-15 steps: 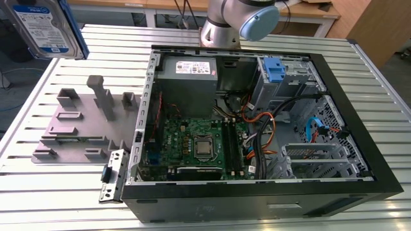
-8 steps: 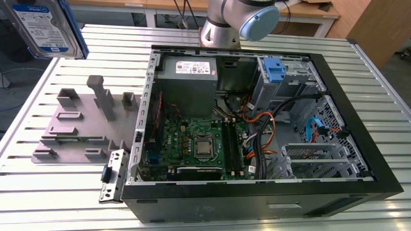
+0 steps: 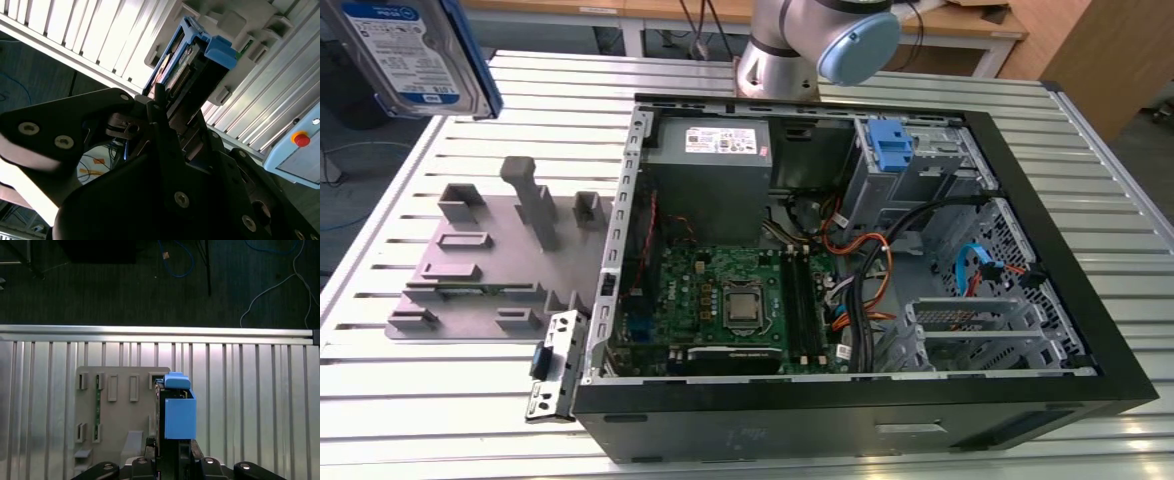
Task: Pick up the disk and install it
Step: 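Pick up the disk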
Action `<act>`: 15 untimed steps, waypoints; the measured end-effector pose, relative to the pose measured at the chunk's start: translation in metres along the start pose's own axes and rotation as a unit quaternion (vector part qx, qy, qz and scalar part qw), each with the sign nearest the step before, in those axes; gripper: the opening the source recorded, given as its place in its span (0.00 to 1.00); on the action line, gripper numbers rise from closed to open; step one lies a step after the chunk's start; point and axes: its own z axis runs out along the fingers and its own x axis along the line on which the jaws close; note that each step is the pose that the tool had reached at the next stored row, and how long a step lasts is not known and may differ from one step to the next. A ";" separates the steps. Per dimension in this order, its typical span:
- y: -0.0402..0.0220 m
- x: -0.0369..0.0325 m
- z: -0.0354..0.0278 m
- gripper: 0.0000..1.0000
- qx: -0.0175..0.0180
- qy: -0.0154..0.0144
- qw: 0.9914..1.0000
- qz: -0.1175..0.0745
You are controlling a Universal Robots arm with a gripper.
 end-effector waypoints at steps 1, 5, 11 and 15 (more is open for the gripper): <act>0.0001 -0.0001 -0.0009 0.35 0.000 0.000 1.000 0.000; 0.0002 -0.0002 -0.0042 0.35 0.000 0.000 1.000 0.000; 0.0003 -0.0003 -0.0059 0.35 0.000 0.000 1.000 0.000; 0.0003 -0.0004 -0.0071 0.35 0.000 0.000 1.000 0.000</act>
